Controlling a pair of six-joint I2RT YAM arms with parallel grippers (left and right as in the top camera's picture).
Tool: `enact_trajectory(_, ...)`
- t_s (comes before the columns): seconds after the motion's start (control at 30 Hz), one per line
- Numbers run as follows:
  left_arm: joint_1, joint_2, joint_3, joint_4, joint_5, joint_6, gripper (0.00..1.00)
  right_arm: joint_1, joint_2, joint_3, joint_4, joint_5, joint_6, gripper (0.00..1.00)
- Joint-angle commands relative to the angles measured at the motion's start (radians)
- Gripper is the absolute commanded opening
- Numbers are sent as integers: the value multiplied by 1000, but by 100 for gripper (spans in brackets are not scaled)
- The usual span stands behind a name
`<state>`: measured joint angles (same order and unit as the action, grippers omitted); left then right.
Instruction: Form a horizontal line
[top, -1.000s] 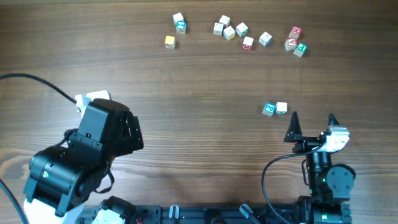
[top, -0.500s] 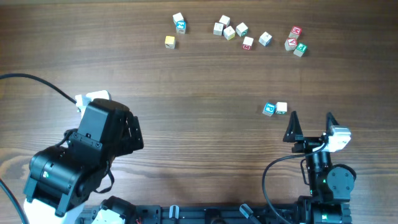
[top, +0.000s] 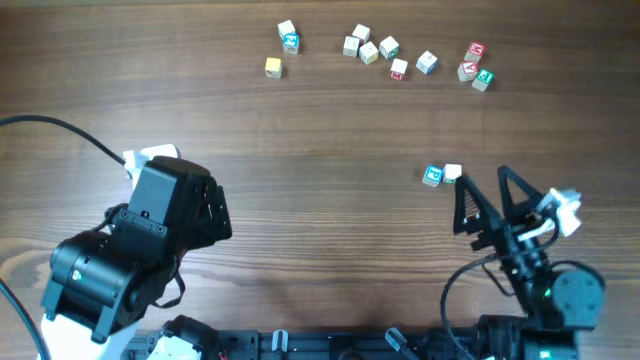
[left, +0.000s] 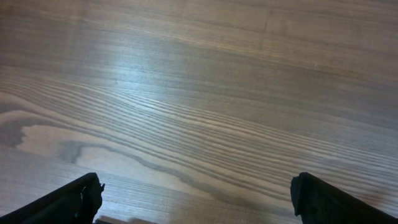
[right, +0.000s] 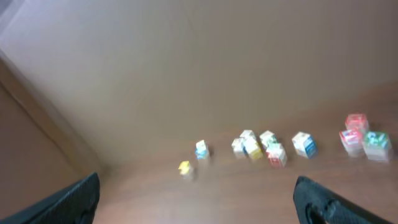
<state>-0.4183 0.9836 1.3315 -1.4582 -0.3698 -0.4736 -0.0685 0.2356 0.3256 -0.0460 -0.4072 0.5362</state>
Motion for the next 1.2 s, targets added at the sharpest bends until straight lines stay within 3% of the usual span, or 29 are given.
enact_trajectory(0.0, 5, 0, -6, -1, -11, -13, 100, -4, 223, 212, -122, -48, -121, 100)
enact_trajectory(0.17, 5, 0, -6, -1, -11, -13, 100, -4, 581, 571, -442, -140, -227, 100)
enact_trajectory(0.27, 5, 0, -6, -1, -11, -13, 100, -4, 696, 617, -444, -258, -187, 100)
enact_trajectory(0.4, 5, 0, -6, -1, -11, -13, 100, -4, 818, 619, -360, -259, -205, 100)
enact_trajectory(0.83, 5, 0, -6, -1, -11, -13, 100, 5, 1389, 992, -406, 46, -243, 99)
enact_trajectory(1.17, 5, 0, -6, 0, -11, -13, 100, 151, 1895, 1380, -373, 358, -217, 96)
